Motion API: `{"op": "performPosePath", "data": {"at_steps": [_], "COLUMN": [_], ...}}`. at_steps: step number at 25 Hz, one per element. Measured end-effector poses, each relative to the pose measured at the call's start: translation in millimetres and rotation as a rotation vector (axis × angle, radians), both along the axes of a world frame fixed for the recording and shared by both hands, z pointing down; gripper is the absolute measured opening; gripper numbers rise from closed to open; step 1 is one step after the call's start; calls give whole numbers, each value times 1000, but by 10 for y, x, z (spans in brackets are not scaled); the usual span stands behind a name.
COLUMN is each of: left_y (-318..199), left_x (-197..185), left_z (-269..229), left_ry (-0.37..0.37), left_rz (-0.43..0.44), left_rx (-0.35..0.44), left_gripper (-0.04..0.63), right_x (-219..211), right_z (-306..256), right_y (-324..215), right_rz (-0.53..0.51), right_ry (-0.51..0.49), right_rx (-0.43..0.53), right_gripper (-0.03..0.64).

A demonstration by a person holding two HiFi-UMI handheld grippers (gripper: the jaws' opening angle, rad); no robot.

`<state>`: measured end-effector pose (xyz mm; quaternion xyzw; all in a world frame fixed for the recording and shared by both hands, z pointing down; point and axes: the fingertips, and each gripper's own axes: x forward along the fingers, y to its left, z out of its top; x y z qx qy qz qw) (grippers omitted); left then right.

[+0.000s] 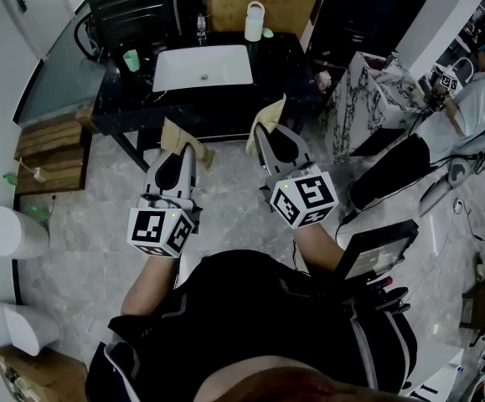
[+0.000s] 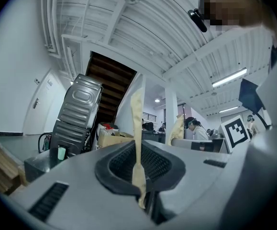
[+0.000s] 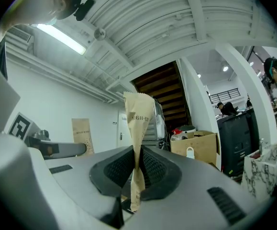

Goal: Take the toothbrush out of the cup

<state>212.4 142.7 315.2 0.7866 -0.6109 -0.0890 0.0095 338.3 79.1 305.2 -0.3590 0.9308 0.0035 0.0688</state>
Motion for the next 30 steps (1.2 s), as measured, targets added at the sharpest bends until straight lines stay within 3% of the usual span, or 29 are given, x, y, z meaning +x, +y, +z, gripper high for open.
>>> {"op": "performPosePath", "data": {"at_steps": [19, 30], "left_y": [164, 130], "left_x": [-695, -1008], "left_z": [67, 73], "left_ry": [-2, 2], "left_rz": [62, 56], "left_rx": [12, 24], "left_gripper": [26, 26], "right_x": [-691, -990], "right_z": [21, -1], "right_y": [246, 254], "right_rz": [45, 38], "right_ry": [10, 24], "right_rx": [15, 25], "right_gripper": [40, 40]}}
